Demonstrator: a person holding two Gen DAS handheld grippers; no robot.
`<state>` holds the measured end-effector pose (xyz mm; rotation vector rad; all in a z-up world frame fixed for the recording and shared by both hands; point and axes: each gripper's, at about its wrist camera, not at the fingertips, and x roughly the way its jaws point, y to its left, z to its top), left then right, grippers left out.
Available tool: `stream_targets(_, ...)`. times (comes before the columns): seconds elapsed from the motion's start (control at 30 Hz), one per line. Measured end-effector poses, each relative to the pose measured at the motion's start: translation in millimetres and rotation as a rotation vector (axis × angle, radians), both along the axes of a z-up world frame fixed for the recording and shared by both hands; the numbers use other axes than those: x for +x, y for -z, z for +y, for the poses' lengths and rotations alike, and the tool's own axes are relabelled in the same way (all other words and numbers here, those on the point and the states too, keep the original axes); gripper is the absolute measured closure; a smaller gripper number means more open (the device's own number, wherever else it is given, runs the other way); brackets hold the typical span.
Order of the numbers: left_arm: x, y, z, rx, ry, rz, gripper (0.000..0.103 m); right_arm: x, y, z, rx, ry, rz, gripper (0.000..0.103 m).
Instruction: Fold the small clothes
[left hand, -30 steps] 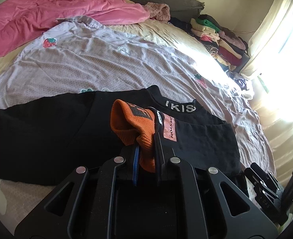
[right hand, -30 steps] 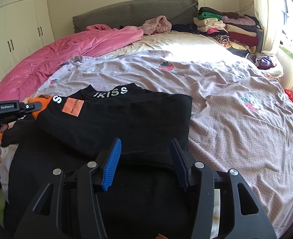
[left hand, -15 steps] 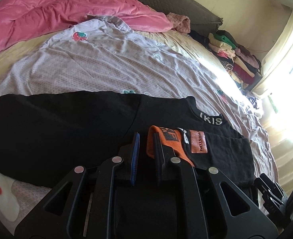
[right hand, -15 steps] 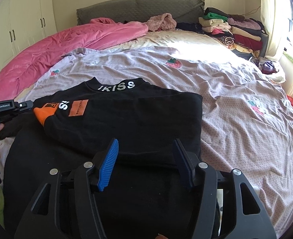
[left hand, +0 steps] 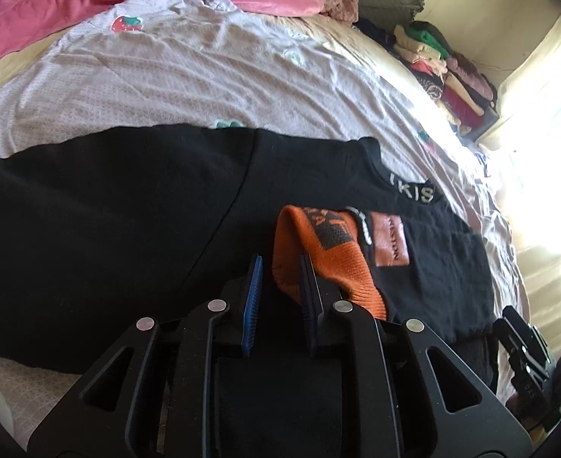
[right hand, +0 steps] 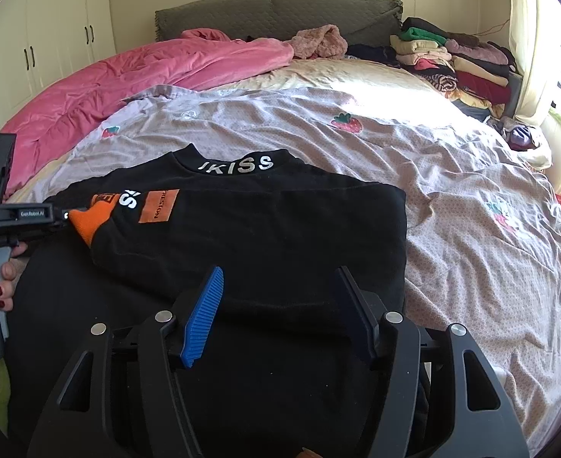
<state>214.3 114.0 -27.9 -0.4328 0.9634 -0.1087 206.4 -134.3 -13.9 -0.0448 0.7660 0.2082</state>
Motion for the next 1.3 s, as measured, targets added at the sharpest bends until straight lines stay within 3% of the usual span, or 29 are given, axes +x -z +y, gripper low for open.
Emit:
stream_targets(0.27, -18.3, -2.0, -1.1, 0.083, 0.025, -0.002, 0.085, 0.2, 3.8, 0.0, -0.001, -0.002, 0.006, 0.040)
stream_targets(0.4, -26.7, -13.6, -6.0, 0.163, 0.014, -0.047, 0.072, 0.1, 5.5, -3.2, -0.012, 0.010, 0.005, 0.031)
stream_targets(0.53, -40.2, -33.0, -1.7, 0.104, -0.055, -0.156, 0.064, 1.4, 6.4, -11.3, -0.007, 0.041, 0.003, 0.031)
stream_targets(0.67, -37.0, -44.9, -20.7, 0.079, -0.013, -0.209, 0.064, 2.8, 7.4, -16.7, -0.003, 0.056, 0.001, 0.030)
stream_targets(0.83, -18.1, -25.7, -50.9, 0.034, 0.108, -0.126, 0.064, 4.7, 8.6, -16.9, -0.001, 0.058, 0.002, 0.030)
stream_targets(0.97, -8.5, 1.5, -56.5, 0.134, 0.125, -0.016, 0.064, 5.6, 8.5, -17.1, -0.004, 0.064, 0.000, 0.030)
stream_targets(1.3, -15.6, 5.1, -52.1, 0.168, 0.132, -0.020, 0.064, 18.4, 5.1, -23.6, -0.005, 0.067, -0.012, 0.027)
